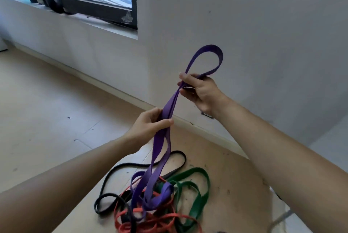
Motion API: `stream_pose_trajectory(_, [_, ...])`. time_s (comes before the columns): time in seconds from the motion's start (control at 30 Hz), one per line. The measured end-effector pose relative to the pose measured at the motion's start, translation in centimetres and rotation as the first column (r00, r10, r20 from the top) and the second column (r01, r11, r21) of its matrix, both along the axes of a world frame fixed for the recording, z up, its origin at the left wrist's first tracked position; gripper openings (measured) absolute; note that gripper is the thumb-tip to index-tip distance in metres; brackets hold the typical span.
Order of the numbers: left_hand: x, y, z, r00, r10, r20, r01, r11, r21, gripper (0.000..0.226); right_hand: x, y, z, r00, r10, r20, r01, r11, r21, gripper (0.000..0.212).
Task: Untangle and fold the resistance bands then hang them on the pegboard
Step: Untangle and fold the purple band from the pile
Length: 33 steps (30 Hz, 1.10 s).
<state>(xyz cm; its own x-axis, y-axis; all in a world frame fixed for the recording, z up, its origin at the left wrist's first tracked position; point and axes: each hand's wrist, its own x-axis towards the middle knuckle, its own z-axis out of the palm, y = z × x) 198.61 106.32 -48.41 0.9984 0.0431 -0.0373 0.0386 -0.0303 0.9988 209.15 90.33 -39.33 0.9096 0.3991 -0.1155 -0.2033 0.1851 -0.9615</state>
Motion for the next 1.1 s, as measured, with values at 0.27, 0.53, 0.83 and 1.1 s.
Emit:
stream_pose_trajectory(0.27, [-4.3, 0.2, 4.5, 0.984, 0.164, 0.070, -0.169, 0.982, 0.078, 0.021, -5.1, -2.6, -2.4, 0.976, 0.217, -0.016, -0.205, 0.891, -0.405, 0.035])
stream_pose_trajectory(0.53, [-8.7, 0.5, 8.6, 0.986, -0.040, 0.159, -0.019, 0.937, 0.349, 0.019, -10.2, -4.3, 1.2, 0.809, 0.361, 0.464, -0.019, 0.805, -0.593, 0.046])
stream_pose_trajectory(0.83, [-10.9, 1.1, 10.9, 0.935, -0.284, 0.212, 0.094, 0.776, 0.624, 0.021, -12.7, -3.8, 3.1, 0.638, 0.587, 0.498, -0.062, 0.684, -0.727, 0.029])
stream_pose_trajectory(1.1, [-11.0, 0.3, 6.6, 0.964, -0.256, 0.073, 0.187, 0.847, 0.498, 0.018, -12.9, -5.0, 2.4, 0.700, 0.369, 0.612, -0.024, 0.868, -0.496, 0.022])
